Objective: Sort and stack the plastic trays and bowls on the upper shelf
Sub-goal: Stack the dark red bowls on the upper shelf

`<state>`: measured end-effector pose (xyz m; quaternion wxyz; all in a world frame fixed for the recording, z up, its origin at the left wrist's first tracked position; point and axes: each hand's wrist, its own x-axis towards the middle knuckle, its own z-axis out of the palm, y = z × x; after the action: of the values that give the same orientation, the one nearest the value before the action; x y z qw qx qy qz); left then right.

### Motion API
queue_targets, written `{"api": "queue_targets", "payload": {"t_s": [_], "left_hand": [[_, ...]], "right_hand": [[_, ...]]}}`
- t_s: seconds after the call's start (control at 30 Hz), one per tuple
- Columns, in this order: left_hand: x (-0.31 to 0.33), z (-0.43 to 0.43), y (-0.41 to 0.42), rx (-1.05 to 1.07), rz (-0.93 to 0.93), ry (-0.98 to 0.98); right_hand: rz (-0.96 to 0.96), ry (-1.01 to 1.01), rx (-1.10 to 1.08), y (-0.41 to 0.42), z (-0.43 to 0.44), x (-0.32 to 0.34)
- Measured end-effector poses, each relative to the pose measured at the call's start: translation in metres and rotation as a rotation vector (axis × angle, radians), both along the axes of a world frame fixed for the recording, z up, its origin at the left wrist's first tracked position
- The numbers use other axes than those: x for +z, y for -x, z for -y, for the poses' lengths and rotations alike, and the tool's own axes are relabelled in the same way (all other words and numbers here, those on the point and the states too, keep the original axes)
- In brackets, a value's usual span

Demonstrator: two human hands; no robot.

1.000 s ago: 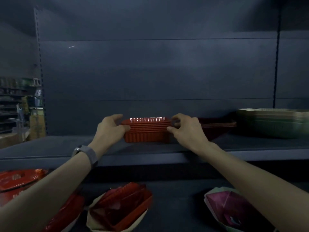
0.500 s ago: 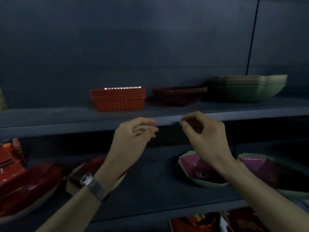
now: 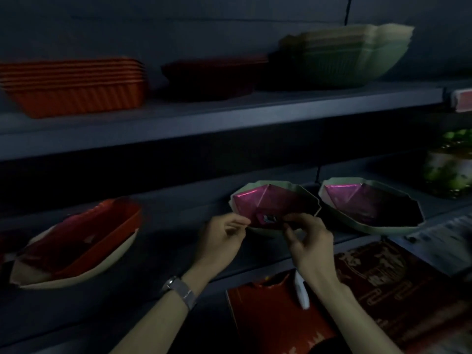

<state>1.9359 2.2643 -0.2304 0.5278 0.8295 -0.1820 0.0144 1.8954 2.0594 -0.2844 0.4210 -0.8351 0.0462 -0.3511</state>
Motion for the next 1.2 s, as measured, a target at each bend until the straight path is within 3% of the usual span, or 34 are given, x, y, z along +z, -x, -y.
{"api": "queue_targets", "payload": {"t_s": [0.17,0.43,0.77,1.2], "left_hand": [[-0.027,0.019,-0.022,0.084,0.097,-0.063],[-0.071,0.032,-0.034,0.123,0.183,-0.178],[-0.068,0.035,-0.052,0.089,0.243,-0.369],[-0.078,0.027,-0.062,0.04,0.342,-0.174]], "right_hand": [[0.006,0.085,-0.159,-0.009,0.011,-0.041],[-0.089,0.042,-0.176,-0.016,0.006,-0.054],[-0.183,0.091,-0.201,-0.026,0.014,-0.049],[-0.107,0.052,-0.116,-0.02,0.023,-0.045]]}}
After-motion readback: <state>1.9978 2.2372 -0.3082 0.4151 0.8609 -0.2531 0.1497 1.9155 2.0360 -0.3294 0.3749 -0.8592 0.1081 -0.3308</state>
